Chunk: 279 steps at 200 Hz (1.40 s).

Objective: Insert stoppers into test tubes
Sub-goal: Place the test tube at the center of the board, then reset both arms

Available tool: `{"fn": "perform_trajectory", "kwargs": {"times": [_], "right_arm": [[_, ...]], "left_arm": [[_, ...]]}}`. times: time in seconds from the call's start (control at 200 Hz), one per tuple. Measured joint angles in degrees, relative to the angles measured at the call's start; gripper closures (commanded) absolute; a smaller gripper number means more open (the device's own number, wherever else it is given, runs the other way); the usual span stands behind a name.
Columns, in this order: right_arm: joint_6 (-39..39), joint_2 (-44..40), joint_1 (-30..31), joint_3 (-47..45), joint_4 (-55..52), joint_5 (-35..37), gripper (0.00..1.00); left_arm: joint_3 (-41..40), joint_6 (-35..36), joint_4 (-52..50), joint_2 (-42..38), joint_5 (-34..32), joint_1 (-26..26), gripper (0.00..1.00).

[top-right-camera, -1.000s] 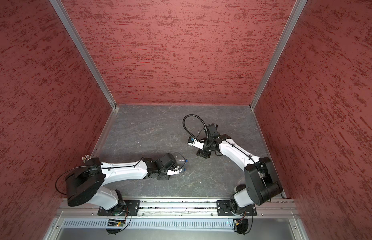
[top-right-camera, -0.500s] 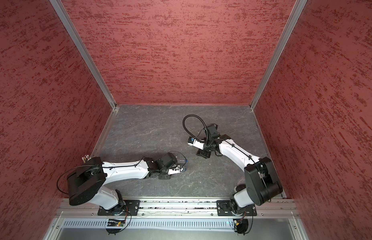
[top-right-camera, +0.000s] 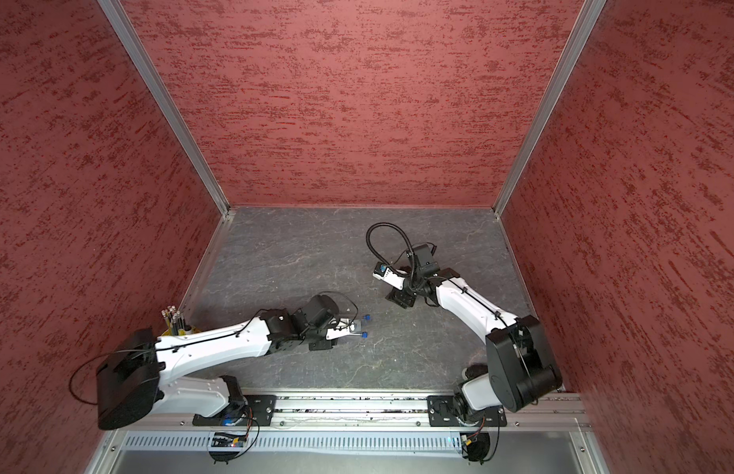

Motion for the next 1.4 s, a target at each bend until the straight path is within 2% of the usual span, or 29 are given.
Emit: {"fn": "perform_trajectory", "kwargs": {"times": [0.025,0.035,0.175,0.27,0.471,0.566,0.676,0.872,1.012,1.097,1.397], "right_arm": [[2.05,-1.14,-0.55,-1.42,2.75,0.28,0.02],[2.78,-1.6,-0.72,-2.01,3.82,0.42,0.01],[12.55,-6.67,-3.17,-10.43,20.41,5.31,0.01],[18.99,-7.91,-4.9,-17.03,33.81,11.63,0.01],[28.13,-4.39,-10.95,-32.94,62.71,25.27,0.01],[30.25,-0.13,-12.81,-37.22,73.7,29.62,0.01],[32.48,2.38,-14.12,-39.87,83.36,32.44,0.01],[36.0,6.51,-17.64,-42.93,98.57,33.27,0.01],[36.96,7.85,-18.71,-42.36,99.14,31.67,0.01],[37.46,7.85,-19.26,-40.5,98.71,30.45,0.01],[38.99,7.85,-20.15,-38.95,96.8,30.25,0.01]], "left_arm": [[-0.07,-0.5,0.68,-1.84,0.96,1.79,0.02],[-0.13,-1.33,1.11,-2.69,1.64,2.78,0.0],[-2.54,-8.39,8.35,-11.89,9.84,16.59,0.01],[-5.77,-14.01,14.93,-15.41,11.98,24.92,0.01],[-16.31,-28.79,31.89,-17.11,7.78,43.08,0.01],[-22.99,-34.23,42.05,-16.13,5.88,49.2,0.01],[-27.41,-37.09,50.93,-10.86,4.46,50.99,0.01],[-29.4,-36.92,67.17,1.55,2.82,51.65,0.01],[-28.37,-35.87,79.41,13.62,4.2,53.09,0.01],[-26.84,-35.26,78.51,16.09,4.13,52.57,0.01],[-22.18,-35.01,77.66,15.96,5.86,53.62,0.01]]}}
